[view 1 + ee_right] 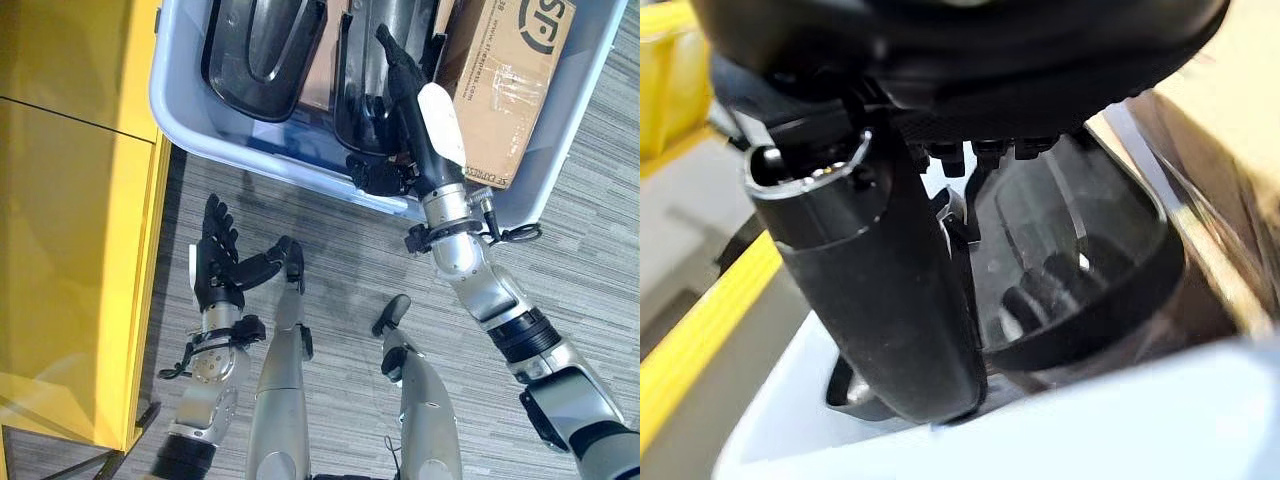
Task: Move parts from the plastic box to the shelf.
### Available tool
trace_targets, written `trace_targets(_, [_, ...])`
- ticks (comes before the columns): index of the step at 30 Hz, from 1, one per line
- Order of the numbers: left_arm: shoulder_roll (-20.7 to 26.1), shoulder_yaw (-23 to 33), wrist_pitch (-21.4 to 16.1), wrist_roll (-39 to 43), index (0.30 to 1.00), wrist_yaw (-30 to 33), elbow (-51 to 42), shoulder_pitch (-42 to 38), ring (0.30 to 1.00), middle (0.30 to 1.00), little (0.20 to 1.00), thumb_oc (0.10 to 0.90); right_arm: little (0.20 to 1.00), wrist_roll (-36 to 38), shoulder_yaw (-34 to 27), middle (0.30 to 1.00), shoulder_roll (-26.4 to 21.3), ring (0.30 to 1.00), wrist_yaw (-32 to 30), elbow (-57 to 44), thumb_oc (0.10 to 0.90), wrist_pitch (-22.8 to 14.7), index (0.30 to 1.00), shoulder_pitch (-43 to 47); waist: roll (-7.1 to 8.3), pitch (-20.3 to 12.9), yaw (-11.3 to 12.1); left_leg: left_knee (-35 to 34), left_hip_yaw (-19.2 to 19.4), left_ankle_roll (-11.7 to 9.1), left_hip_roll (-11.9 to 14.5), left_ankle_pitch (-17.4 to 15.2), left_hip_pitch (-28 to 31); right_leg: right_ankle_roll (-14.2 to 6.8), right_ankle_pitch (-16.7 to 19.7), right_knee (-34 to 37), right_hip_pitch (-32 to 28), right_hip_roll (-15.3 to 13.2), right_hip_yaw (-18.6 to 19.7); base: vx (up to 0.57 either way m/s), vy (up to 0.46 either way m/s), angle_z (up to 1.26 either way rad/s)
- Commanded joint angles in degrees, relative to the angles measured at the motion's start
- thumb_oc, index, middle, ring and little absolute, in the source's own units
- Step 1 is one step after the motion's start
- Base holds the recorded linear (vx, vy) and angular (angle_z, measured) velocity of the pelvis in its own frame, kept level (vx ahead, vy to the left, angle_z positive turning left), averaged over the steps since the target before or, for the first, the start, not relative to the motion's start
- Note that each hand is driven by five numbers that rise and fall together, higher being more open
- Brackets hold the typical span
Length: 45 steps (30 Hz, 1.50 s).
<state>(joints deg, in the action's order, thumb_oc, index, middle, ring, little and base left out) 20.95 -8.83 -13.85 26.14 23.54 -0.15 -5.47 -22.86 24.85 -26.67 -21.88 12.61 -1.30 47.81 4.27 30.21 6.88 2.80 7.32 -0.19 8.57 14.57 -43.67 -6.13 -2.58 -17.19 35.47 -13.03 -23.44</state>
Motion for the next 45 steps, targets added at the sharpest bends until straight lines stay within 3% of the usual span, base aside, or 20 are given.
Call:
trace_targets(1, [1.7,2.0,-5.8,-3.0,1.0,0.5,-8.3,1.2,1.0,1.0,1.0,0.9,1.0,-7.9,1.4,1.0,-4.5,1.0,-3.5,-2.0,0.9,-1.0,1.0,6.6,1.7,-0.4,1.6,2.9,-2.7,-5.3,1.8,-9.0,1.9,-2.7,3.6,9.4,-6.8,0.7,5.1,-0.05,0.006,0.03])
trace_targets(14, [2.3,1.7,-6.5,-2.0,1.0,-0.3,-8.9,1.9,1.0,1.0,1.0,0.9,1.0,-13.9,7.2,1.0,-6.5,1.0,-2.0,2.1,0.9,0.0,1.0,12.8,1.22,-0.4,2.9,3.5,-4.1,-5.4,1.5,-9.2,-0.8,-2.8,2.9,8.0,-4.7,0.7,4.4,0.01,-0.003,0.03])
trace_targets(21, [2.4,1.5,-6.8,-1.8,1.0,-0.2,-8.8,1.9,1.0,1.0,1.0,0.9,1.0,-13.5,7.4,1.0,-5.6,1.0,-2.9,5.2,0.9,0.6,1.0,13.3,0.9,-0.4,3.4,4.2,-4.9,-5.4,1.1,-9.5,-2.5,-2.8,2.3,7.1,-3.7,0.6,4.0,0.01,0.0,0.07])
trace_targets(28, [2.9,1.1,-7.1,-2.0,1.0,0.7,-8.6,1.1,1.0,1.0,1.0,0.9,1.0,-12.3,5.8,1.0,-5.3,1.0,-5.6,8.0,0.9,1.6,1.0,13.6,-0.15,-0.4,3.8,7.2,-6.1,-5.0,0.6,-10.6,-6.0,-2.3,0.3,2.2,0.4,0.1,4.4,0.0,0.009,0.07])
trace_targets(41, [5.0,1.5,-8.6,-0.9,1.0,1.4,-8.6,1.8,1.0,1.0,1.0,0.9,1.0,-13.3,7.0,1.0,-11.5,1.0,-10.0,16.2,0.9,4.5,1.0,20.2,-3.27,-0.4,3.8,16.6,-8.6,-3.9,0.1,-13.2,-16.8,-1.2,-5.2,-13.5,13.8,-2.4,6.7,0.0,0.005,0.03])
trace_targets(42, [5.1,1.4,-8.8,-0.7,1.0,1.3,-8.6,1.7,1.0,1.0,1.0,0.9,0.934,-13.2,7.6,0.934,-11.6,0.934,-10.3,17.2,0.853,4.8,0.934,20.8,-3.38,-0.4,3.8,17.0,-8.7,-3.8,0.0,-13.2,-17.3,-1.2,-5.5,-14.2,14.5,-2.6,6.9,0.0,0.0,0.0])
trace_targets(43, [5.2,1.3,-8.8,-0.6,1.0,1.3,-8.5,1.6,1.0,1.0,1.0,0.9,0.605,-13.4,8.2,0.605,-11.7,0.605,-10.3,18.5,0.618,5.1,0.605,21.2,-3.47,-0.4,3.8,17.2,-8.8,-3.9,0.0,-13.2,-17.6,-1.1,-5.7,-14.7,14.9,-2.8,6.9,0.0,0.0,0.0])
trace_targets(44, [5.4,1.2,-8.9,-0.5,1.0,1.4,-8.6,1.5,1.0,1.0,1.0,0.9,0.347,-13.2,8.8,0.347,-11.7,0.347,-10.4,19.7,0.433,5.3,0.347,21.6,-3.58,-0.4,4.0,17.4,-8.8,-3.8,0.0,-13.2,-17.8,-1.1,-5.7,-15.0,15.2,-2.9,7.1,0.0,0.0,0.0])
trace_targets(45, [5.3,1.3,-9.0,-0.5,1.0,1.4,-8.6,1.4,1.0,1.0,1.0,0.9,0.3,-13.1,9.1,0.3,-11.6,0.3,-10.5,20.1,0.4,5.2,0.3,21.9,-3.59,-0.4,3.9,17.5,-8.8,-3.8,0.0,-13.2,-17.9,-1.1,-5.7,-15.1,15.3,-2.9,7.2,-0.01,-0.002,0.04])
